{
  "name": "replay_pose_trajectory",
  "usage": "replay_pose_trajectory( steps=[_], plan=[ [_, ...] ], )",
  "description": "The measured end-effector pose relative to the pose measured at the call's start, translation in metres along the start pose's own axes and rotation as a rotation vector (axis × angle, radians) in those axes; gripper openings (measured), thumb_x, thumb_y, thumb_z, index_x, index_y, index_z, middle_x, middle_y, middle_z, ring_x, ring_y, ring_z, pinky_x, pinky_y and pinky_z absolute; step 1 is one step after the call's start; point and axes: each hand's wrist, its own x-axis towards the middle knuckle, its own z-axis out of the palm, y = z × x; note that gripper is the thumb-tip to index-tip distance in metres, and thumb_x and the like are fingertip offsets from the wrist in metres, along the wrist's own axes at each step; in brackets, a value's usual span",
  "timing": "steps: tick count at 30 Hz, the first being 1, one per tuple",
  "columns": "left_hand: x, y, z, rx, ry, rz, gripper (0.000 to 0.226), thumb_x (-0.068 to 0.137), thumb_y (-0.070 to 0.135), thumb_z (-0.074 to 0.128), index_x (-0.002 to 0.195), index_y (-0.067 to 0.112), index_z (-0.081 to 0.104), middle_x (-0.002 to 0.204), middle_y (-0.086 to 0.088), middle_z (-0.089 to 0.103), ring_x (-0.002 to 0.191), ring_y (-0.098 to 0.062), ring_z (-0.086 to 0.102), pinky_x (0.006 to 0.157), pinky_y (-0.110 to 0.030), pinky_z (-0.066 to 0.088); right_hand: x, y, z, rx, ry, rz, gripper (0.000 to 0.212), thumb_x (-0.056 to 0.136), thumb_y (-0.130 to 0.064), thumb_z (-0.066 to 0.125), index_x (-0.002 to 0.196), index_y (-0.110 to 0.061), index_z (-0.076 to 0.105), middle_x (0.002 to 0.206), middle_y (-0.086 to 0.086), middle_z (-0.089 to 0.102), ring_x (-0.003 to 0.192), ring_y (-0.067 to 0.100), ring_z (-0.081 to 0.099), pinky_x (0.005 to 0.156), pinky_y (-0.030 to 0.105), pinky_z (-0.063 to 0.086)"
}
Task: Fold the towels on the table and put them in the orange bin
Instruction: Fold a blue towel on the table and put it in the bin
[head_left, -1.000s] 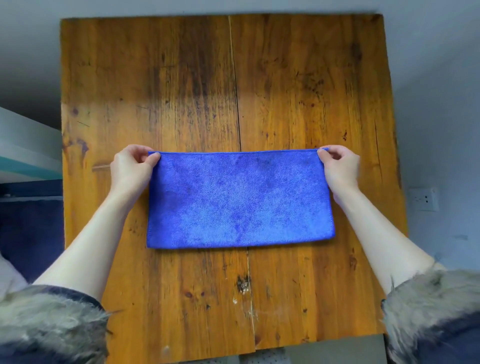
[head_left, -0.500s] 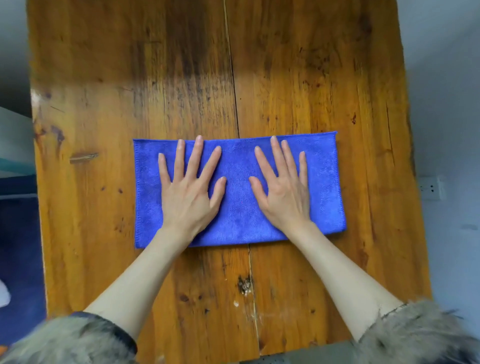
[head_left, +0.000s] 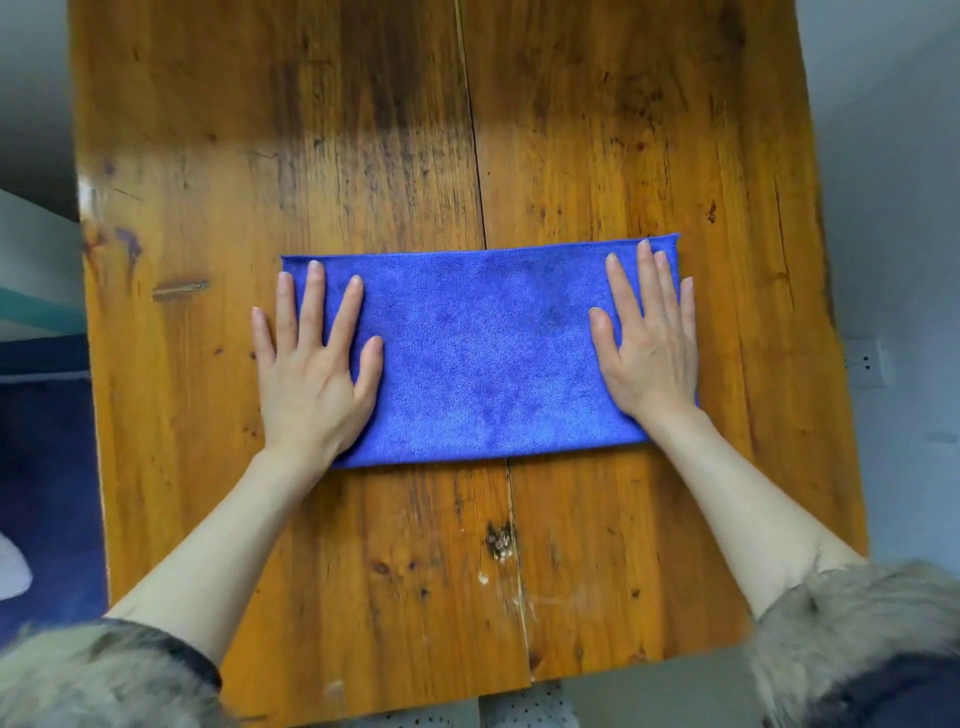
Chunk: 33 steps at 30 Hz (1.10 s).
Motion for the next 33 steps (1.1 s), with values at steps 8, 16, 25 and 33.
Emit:
replay_pose_trajectory(
  steps=[8, 16, 25, 33],
  plan=[
    [-0.024, -0.003, -0.019, -0.296, 0.218, -0.191, 0.040, 0.095, 0.015, 0.046, 0.133, 0.007, 0.046, 0.137, -0.016, 0.047, 0.128, -0.035, 0.038, 0.102, -0.048, 0.028, -0.034, -0.062, -0.011, -0.007, -0.001, -0.082, 0.057, 0.093, -0.041, 0.030, 0.145, -0.017, 0.032, 0.155, 0.012, 0.021, 0.144, 0.029, 0.015, 0.113, 0.055, 0.002],
    [-0.016, -0.013, -0.029, -0.364, 0.021, -0.636, 0.028, 0.090, 0.039, 0.055, 0.103, 0.015, 0.062, 0.109, -0.009, 0.060, 0.112, -0.032, 0.043, 0.092, -0.043, 0.028, -0.043, -0.122, 0.015, -0.063, -0.101, -0.238, 0.055, 0.094, -0.042, 0.041, 0.144, -0.020, 0.034, 0.153, 0.008, 0.026, 0.143, 0.029, 0.021, 0.114, 0.056, 0.008],
    [-0.007, -0.013, -0.038, -0.358, -0.020, -0.587, 0.021, 0.086, 0.032, 0.056, 0.095, 0.014, 0.063, 0.108, -0.010, 0.061, 0.107, -0.033, 0.049, 0.086, -0.040, 0.036, -0.045, -0.123, 0.023, -0.134, -0.093, -0.221, 0.056, 0.094, -0.044, 0.030, 0.145, -0.021, 0.033, 0.153, 0.007, 0.027, 0.142, 0.027, 0.022, 0.114, 0.057, 0.015],
    [-0.004, -0.038, -0.055, -0.878, -0.258, -0.519, 0.020, 0.086, 0.011, 0.064, 0.104, 0.010, 0.055, 0.074, 0.002, 0.057, 0.072, -0.017, 0.057, 0.069, -0.033, 0.049, -0.045, -0.124, 0.023, -0.141, -0.128, -0.202, 0.057, 0.093, -0.045, 0.026, 0.146, -0.024, 0.028, 0.155, 0.006, 0.021, 0.144, 0.026, 0.017, 0.115, 0.057, 0.010]
  ],
)
